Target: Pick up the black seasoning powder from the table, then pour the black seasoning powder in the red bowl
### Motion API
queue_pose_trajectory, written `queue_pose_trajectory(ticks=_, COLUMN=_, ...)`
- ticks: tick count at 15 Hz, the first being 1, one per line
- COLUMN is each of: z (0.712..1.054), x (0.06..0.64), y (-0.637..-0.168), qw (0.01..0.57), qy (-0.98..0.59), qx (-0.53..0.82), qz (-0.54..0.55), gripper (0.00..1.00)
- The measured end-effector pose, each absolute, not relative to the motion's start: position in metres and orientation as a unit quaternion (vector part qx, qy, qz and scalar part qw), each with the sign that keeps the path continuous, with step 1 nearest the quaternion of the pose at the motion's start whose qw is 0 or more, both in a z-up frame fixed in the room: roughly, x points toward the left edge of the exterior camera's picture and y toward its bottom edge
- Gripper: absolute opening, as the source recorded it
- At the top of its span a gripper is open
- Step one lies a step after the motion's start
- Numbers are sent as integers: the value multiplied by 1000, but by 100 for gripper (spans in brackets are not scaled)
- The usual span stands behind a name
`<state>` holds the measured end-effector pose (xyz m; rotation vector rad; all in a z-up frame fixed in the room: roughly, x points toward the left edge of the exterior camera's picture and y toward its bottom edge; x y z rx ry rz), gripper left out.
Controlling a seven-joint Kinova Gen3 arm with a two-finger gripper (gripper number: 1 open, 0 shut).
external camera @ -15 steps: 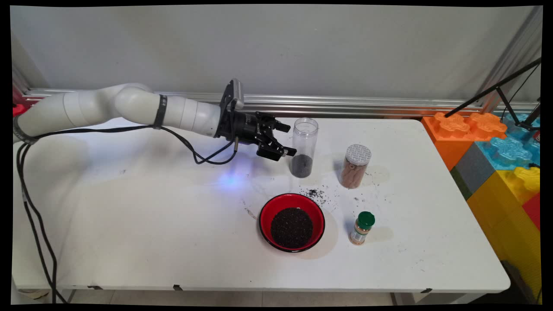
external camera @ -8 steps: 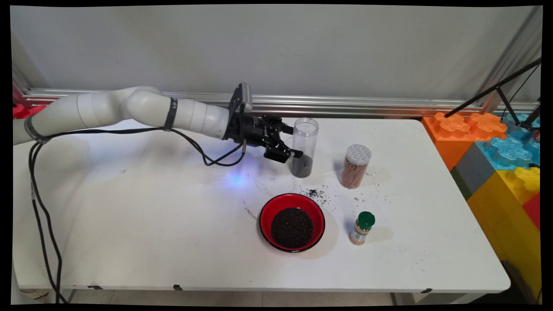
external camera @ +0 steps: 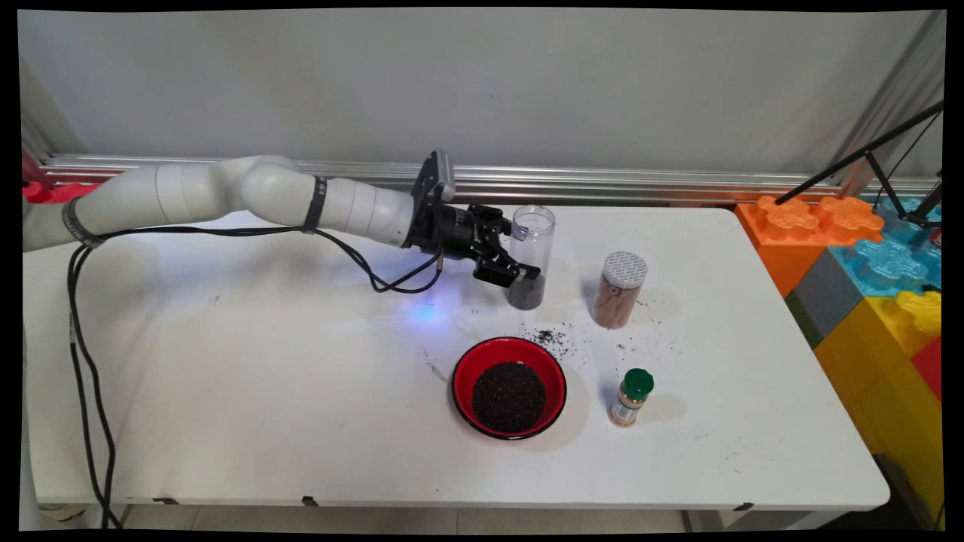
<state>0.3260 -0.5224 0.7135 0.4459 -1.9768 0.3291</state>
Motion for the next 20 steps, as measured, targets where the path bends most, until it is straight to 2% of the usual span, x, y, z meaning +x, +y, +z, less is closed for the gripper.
queue_pose_trajectory(ticks=17, z=702, x=305, y=-534, qw=518, qy=-821, qx=198, qz=138, gripper=100)
queue_pose_trajectory(ticks=18, z=701, x=305, y=-535, qw=518, qy=-820, qx=197, qz=138, gripper=0)
queue_pose_trajectory(ticks=20, z=701, x=305, y=-535, qw=519, qy=-820, qx=197, qz=140, gripper=0)
